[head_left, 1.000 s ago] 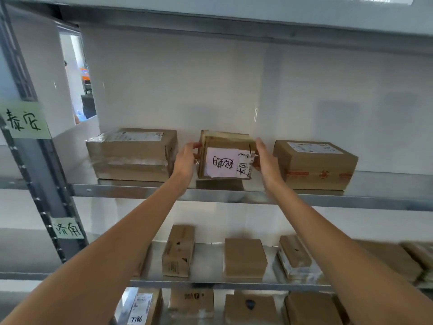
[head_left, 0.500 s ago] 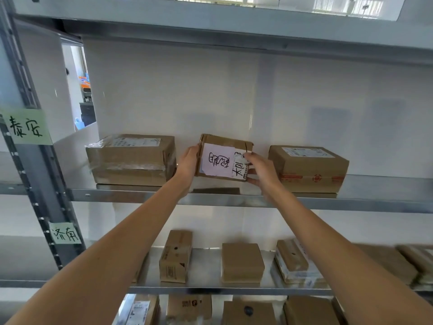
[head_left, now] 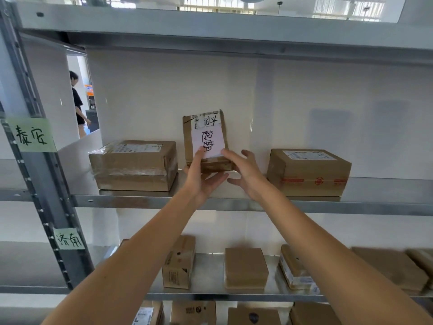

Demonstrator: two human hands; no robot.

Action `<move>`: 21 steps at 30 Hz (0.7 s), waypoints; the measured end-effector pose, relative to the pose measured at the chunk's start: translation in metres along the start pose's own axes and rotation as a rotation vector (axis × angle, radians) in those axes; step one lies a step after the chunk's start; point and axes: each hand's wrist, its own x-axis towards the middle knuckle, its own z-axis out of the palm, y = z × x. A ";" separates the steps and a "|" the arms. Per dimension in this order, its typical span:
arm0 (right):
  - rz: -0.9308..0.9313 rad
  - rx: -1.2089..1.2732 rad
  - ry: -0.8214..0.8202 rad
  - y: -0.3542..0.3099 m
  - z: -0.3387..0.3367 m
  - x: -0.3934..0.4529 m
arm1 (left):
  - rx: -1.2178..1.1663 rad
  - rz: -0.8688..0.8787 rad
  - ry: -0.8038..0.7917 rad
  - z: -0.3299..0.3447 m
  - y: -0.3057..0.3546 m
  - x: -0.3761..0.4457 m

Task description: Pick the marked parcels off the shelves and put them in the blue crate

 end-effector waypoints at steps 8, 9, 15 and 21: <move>-0.116 0.047 0.027 -0.013 -0.020 0.014 | 0.247 0.024 0.100 -0.019 0.030 0.007; -0.131 0.062 0.017 -0.015 -0.023 0.014 | 0.245 0.049 0.100 -0.019 0.036 0.008; -0.222 0.114 0.217 -0.017 -0.017 0.013 | 0.488 0.223 0.080 -0.005 0.031 0.001; -0.161 0.275 0.369 -0.010 -0.012 0.008 | 0.824 0.404 0.097 -0.005 0.013 -0.003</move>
